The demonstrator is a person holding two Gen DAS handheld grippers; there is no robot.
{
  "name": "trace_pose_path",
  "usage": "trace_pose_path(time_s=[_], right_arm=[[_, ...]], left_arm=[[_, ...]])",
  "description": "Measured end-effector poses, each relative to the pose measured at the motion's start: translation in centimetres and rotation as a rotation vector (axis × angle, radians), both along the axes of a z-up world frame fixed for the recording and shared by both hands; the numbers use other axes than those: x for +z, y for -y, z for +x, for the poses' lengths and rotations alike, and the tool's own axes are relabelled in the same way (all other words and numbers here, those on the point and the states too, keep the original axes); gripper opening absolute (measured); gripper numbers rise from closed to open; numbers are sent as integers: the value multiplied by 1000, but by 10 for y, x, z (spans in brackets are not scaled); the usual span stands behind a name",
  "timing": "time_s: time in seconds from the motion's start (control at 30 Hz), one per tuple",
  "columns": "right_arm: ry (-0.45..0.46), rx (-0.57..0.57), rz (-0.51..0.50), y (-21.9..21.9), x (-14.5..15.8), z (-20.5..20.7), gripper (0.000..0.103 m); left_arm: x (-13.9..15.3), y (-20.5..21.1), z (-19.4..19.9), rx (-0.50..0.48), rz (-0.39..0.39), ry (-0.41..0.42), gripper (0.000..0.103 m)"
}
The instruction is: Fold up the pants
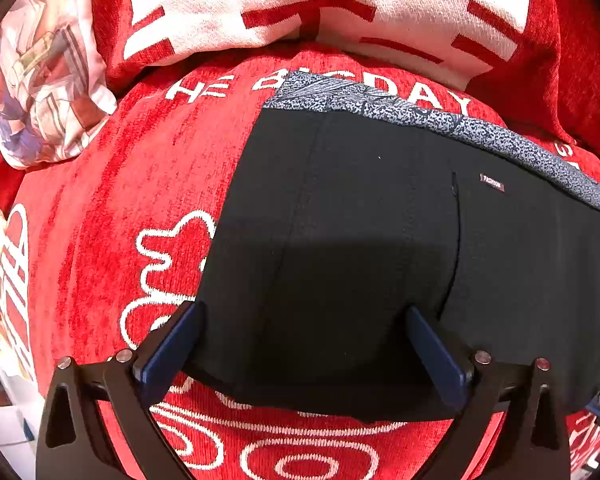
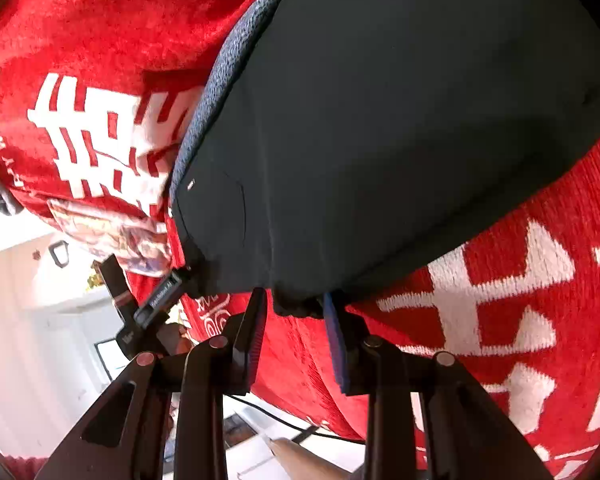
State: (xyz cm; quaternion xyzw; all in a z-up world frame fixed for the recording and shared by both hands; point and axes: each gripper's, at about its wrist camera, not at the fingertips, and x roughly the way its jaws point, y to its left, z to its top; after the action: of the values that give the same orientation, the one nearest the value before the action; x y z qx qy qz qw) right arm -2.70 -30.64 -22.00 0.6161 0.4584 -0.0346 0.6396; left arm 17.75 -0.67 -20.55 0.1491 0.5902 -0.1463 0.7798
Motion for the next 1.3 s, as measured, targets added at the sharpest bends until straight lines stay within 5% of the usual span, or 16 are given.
trace_pose_path(time_s=[0.1,0.13,0.17,0.3,0.5,0.6,0.73,0.93,1.03,1.07,1.3], right_arm=[[11,-53,16,6,0,9,35],[1,-63,16,8,-1,14,30],[-21,-56,3,9,1,18,10],[-61,-8,-115,1,18,17,8],[-96,-8,-106,-6,10,-8,11],[-120,104,-179,-2,35,-7,13],[-106,165,-408,24,80,-3,23],[-229,137,-520,64,57,9,22],[-206,100,-501,65,46,-4,22],[-211,112,-495,64,46,-6,22],[-251,176,-471,56,54,-3,23]], left_arm=[[0,-3,0,-6,-10,5,103],[-1,-4,1,-6,-12,0,103],[-1,-5,3,-6,-12,-6,103],[-1,-11,8,-22,-18,-10,103],[6,-9,8,-22,16,-7,103],[27,-6,-3,-40,-3,4,103],[51,24,-34,-146,-71,18,103],[26,111,-78,-242,-170,-98,103],[-7,137,-102,-282,-84,-154,103],[-9,137,-111,-292,-72,-108,103],[15,114,-100,-297,-69,-103,103]])
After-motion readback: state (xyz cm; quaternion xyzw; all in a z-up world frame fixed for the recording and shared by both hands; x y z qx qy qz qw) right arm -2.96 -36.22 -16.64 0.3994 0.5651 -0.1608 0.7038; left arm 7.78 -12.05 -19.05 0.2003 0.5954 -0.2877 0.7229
